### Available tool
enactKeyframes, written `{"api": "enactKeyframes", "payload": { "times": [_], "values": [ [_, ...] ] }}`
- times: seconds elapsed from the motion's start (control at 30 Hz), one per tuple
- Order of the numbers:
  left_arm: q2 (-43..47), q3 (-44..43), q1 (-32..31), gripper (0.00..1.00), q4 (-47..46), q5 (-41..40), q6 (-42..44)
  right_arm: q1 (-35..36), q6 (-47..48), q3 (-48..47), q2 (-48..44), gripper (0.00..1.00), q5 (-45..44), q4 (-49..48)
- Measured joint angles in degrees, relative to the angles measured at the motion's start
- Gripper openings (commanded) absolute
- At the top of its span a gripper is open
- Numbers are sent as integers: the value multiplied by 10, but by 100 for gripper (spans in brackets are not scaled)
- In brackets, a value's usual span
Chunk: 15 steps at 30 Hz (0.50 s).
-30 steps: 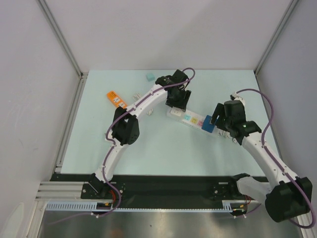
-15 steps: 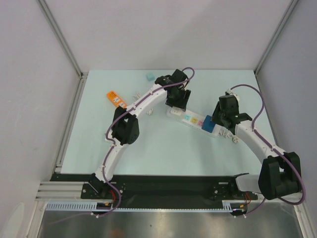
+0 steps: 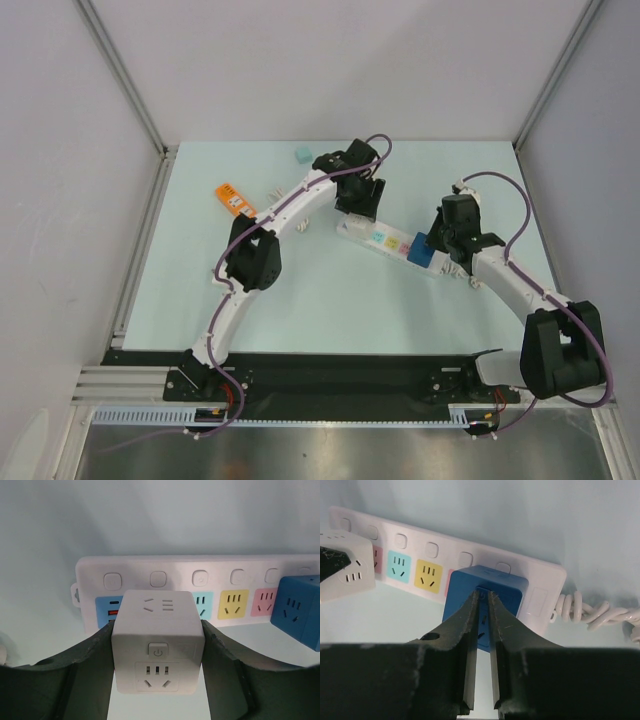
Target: Insert the plug
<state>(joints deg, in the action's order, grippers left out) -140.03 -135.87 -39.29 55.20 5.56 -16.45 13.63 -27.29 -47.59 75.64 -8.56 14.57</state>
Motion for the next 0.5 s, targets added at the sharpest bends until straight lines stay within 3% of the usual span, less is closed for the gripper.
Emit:
{"api": "enactKeyframes", "payload": {
  "times": [0.5],
  "values": [
    [4, 44, -15, 0, -82, -52, -8, -2, 6, 41, -21, 13, 3, -55]
  ]
}}
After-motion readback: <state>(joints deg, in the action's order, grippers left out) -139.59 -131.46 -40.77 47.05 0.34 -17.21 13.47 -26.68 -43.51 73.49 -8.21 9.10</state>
